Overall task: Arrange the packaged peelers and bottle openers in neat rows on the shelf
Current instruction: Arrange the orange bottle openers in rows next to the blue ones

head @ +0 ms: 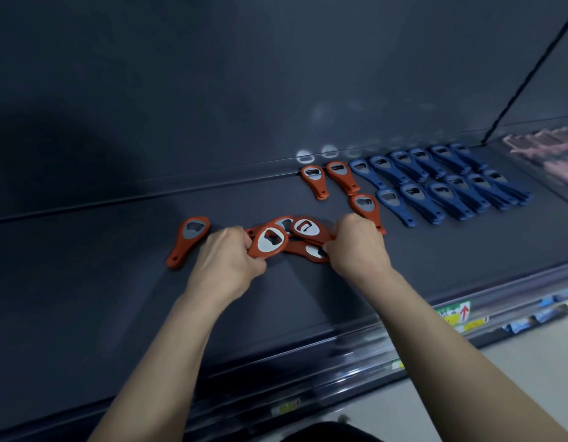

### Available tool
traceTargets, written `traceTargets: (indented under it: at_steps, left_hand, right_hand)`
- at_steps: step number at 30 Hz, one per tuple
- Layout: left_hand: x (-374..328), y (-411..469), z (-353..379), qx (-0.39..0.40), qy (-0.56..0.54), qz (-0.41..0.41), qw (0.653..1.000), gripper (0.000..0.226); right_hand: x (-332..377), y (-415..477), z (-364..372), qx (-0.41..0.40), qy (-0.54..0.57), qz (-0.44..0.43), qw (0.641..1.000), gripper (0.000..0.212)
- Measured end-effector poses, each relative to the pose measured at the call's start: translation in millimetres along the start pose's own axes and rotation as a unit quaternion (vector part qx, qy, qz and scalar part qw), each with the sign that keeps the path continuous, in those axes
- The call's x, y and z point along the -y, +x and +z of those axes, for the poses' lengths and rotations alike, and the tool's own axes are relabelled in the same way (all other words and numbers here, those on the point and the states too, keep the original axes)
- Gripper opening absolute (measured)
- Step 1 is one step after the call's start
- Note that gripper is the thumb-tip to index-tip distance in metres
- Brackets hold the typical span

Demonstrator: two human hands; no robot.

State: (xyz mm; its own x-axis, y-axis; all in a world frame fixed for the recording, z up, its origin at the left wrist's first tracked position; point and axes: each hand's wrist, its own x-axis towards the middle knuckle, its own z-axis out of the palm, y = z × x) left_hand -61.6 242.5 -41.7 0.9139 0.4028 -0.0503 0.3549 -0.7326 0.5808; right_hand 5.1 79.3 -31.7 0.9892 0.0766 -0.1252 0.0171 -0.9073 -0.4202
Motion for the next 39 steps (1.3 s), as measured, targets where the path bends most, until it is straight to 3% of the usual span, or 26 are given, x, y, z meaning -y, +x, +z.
traceTargets:
  at_steps: [4, 6, 11, 16, 27, 31, 35, 39]
  left_hand:
    - [-0.5, 12.1, 1.7, -0.044, 0.026, 0.027, 0.998, 0.017]
    - [-0.4, 20.5, 2.1, -0.049, 0.034, 0.045, 0.997, 0.014]
    - [-3.4, 38.9, 6.7, -0.006, 0.032, 0.082, 0.996, 0.014]
    - [-0.8, 48.2, 7.4, 0.031, 0.085, 0.109, 0.990, 0.024]
    - [-19.5, 50.2, 15.0, -0.039, 0.125, 0.048, 0.990, 0.021]
    - [-30.5, 53.4, 22.8, -0.059, 0.103, 0.036, 0.992, 0.023]
    - [-30.2, 52.8, 23.0, -0.020, 0.029, 0.020, 0.999, 0.036]
    - [-23.7, 48.9, 23.2, -0.008, -0.022, 0.033, 0.999, 0.026]
  right_hand:
    - [-8.2, -1.2, -4.1, -0.025, -0.005, 0.001, 1.000, 0.031]
    - [-10.1, -1.9, -5.1, -0.019, -0.003, 0.002, 1.000, 0.029]
    - [-7.8, -2.1, -2.5, 0.006, -0.015, -0.008, 1.000, 0.013]
    - [-6.9, -1.3, -4.7, 0.013, -0.044, 0.005, 0.999, 0.019]
    - [-9.7, 2.8, -6.2, 0.026, -0.004, 0.035, 0.999, 0.041]
    - [-12.6, 6.9, -6.4, -0.005, -0.013, 0.044, 0.999, 0.034]
    - [-18.3, 10.8, -7.2, -0.024, -0.030, 0.037, 0.999, 0.029]
    - [-20.6, 9.9, -9.0, -0.029, -0.033, 0.015, 0.999, 0.016]
